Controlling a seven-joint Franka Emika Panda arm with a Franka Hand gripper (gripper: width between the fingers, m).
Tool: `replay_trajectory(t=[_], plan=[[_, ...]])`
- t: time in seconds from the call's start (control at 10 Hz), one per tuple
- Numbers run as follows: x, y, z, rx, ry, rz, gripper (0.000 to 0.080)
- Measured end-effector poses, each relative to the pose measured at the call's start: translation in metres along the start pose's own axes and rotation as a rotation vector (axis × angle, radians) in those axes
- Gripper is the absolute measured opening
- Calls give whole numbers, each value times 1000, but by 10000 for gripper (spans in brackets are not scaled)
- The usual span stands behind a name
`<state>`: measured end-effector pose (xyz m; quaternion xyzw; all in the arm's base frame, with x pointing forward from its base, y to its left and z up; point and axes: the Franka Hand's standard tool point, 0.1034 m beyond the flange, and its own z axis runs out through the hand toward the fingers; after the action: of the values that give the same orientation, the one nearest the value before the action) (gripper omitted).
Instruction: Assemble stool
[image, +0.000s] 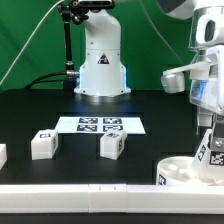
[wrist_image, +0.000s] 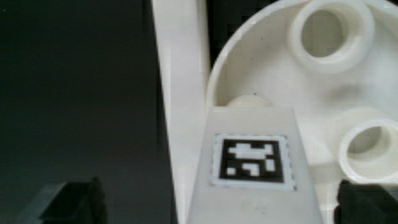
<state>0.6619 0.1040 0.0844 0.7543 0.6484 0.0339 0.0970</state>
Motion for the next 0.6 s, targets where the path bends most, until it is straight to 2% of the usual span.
replay_trajectory(t=[0.2, 0.3, 0.4, 0.6], plan=[[-1, 0, 1, 2, -1, 4, 395], [-1, -2, 1, 8, -4, 5, 395], [-1, -2, 0, 8, -4, 8, 361], [-1, -2, 0, 8, -4, 8, 361]])
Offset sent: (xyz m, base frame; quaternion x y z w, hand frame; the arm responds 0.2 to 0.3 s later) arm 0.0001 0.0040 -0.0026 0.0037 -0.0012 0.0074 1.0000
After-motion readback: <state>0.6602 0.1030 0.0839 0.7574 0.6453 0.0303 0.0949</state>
